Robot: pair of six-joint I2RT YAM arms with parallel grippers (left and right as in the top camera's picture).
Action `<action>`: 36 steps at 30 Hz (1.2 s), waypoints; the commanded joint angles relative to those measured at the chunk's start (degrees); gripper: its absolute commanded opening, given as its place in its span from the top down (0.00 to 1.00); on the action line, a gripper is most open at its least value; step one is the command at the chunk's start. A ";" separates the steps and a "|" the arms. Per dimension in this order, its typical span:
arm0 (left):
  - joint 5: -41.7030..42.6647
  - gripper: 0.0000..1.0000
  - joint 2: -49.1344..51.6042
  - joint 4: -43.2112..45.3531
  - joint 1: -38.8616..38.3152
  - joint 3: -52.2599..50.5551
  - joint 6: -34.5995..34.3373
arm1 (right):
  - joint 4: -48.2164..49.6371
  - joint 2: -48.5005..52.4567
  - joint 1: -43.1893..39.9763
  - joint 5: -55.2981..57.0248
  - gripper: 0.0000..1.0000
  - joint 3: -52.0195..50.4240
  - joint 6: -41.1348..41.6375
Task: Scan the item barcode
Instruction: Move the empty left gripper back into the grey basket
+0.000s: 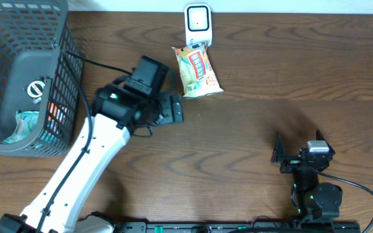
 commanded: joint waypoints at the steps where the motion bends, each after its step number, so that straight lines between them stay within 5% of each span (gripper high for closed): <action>1: 5.18 0.04 0.42 1.03 3.58 1.81 1.01 | -0.09 -0.33 0.17 0.04 0.01 -0.20 -0.68; 11: 9.18 0.04 0.39 7.82 7.80 8.20 10.56 | -0.09 -0.33 0.17 0.04 0.01 -0.20 -0.68; 19: -9.33 0.04 -3.15 14.34 14.53 11.78 13.97 | -0.09 -0.33 0.17 0.04 0.01 -0.20 -0.68; 24: -10.60 0.04 -6.64 19.67 21.84 11.78 20.33 | -0.09 -0.33 0.17 0.04 0.01 -0.20 -0.68; 29: -11.96 0.04 -8.04 22.32 32.44 11.78 19.15 | -0.09 -0.33 0.17 0.04 0.01 -0.20 -0.68; 36: -12.04 0.04 -4.37 20.13 49.57 11.76 7.74 | -0.11 -0.33 0.17 0.04 0.01 -0.20 -0.68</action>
